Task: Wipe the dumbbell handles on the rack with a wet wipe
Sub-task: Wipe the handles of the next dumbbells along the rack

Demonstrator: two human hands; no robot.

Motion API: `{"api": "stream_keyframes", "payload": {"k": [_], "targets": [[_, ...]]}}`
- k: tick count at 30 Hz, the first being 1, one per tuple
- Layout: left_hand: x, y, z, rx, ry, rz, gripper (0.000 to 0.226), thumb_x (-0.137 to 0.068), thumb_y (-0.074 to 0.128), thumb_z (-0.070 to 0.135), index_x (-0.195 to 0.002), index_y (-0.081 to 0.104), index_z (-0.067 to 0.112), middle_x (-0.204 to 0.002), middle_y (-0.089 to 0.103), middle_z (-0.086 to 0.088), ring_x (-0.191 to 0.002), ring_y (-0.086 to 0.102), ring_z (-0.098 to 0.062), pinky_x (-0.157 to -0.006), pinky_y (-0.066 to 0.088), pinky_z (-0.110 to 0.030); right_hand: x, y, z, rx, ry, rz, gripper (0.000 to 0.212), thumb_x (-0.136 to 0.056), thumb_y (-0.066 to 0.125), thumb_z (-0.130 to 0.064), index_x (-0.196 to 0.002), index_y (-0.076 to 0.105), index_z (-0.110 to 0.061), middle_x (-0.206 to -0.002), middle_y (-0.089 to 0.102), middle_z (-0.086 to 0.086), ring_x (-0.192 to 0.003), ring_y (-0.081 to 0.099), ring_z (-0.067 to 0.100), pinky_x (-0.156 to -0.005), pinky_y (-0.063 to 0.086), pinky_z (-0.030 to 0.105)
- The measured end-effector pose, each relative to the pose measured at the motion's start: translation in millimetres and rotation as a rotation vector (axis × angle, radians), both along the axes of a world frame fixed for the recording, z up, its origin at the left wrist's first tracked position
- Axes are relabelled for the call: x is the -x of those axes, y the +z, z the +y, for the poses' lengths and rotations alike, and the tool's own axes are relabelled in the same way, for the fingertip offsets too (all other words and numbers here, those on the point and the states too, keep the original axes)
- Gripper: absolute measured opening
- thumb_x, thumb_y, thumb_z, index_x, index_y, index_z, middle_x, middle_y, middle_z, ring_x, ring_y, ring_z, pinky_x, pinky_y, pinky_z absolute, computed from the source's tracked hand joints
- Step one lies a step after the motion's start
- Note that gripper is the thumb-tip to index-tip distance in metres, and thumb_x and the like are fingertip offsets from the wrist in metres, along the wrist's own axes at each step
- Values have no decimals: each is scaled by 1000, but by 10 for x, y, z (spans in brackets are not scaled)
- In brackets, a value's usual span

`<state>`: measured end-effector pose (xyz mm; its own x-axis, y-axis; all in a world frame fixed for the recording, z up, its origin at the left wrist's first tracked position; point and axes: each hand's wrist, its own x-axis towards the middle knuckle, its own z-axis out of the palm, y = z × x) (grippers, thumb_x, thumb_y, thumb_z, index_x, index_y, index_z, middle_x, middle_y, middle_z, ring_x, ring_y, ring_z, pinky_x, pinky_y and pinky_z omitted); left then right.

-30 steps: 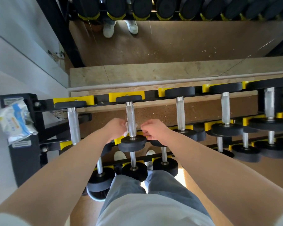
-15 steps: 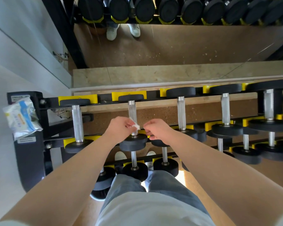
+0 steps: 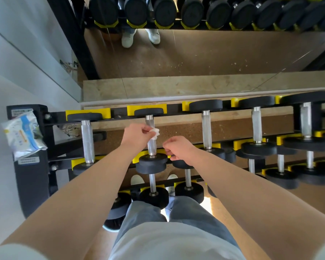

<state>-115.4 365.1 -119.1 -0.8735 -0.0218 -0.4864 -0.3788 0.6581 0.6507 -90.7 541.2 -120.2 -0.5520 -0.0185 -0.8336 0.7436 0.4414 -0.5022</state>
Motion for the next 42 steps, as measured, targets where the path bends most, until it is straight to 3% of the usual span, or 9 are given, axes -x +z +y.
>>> {"api": "stream_keyframes", "payload": {"k": [7,13,16,20,23,32,37,40,42], "targets": [[-203,-39,-26,257,-448,-115,27,-88,71,54,-95,83,31,-96,77,10,-85,66,-8,-71,50,-20,1,14,-27,-27,29,12,17,-99,61,-14,-114,66,-21,-97,68,5,-94,67,18,-87,61,34],[64,64,21,-36,207,52,23,-91,75,37,-108,76,21,-94,70,11,-84,60,-4,-67,39,-12,29,34,-10,-9,45,25,9,-101,61,-19,-109,64,-24,-104,69,5,-99,69,18,-81,59,29],[141,56,-43,-129,258,-37,20,-87,79,37,-101,77,22,-95,74,7,-81,70,-9,-82,59,-29,33,29,-32,-7,57,19,8,-101,60,-19,-106,65,-23,-98,69,4,-91,68,16,-79,59,29],[-37,37,-130,57,-144,-381,22,-83,83,33,-100,77,22,-95,77,-4,-88,76,-23,-86,61,-36,17,13,-45,7,56,6,10,-99,59,-16,-99,65,-23,-88,65,3,-81,61,15,-86,59,35],[-172,-28,-174,234,-353,-386,29,-85,79,33,-101,79,10,-96,76,-11,-97,71,-29,-80,51,-31,11,-4,-49,-1,50,10,10,-99,59,-16,-100,65,-23,-89,65,3,-84,62,16,-86,60,33],[318,-144,-242,-498,542,-211,27,-95,70,8,-120,65,0,-121,69,-15,-95,70,-15,-88,59,-26,78,3,-52,13,70,-21,17,-100,60,-17,-116,66,-20,-101,69,4,-94,67,17,-85,59,31],[128,-140,-184,-102,174,-228,18,-99,61,15,-112,72,8,-90,71,-6,-86,70,-22,-89,58,-35,100,26,-71,33,62,-22,20,-101,60,-18,-121,64,-19,-107,69,5,-103,67,19,-88,59,32],[-107,-111,-141,215,-337,-365,16,-93,60,12,-99,72,3,-95,70,-13,-89,66,-29,-77,54,-38,83,9,-57,10,70,-15,17,-101,60,-17,-117,65,-20,-105,69,4,-102,66,17,-90,58,34],[-160,-122,-113,236,-356,-379,14,-92,64,13,-99,71,4,-95,68,-12,-92,65,-30,-75,50,-38,93,-7,-58,6,55,-18,19,-101,61,-16,-119,65,-19,-105,69,3,-101,66,17,-91,58,35]]}}
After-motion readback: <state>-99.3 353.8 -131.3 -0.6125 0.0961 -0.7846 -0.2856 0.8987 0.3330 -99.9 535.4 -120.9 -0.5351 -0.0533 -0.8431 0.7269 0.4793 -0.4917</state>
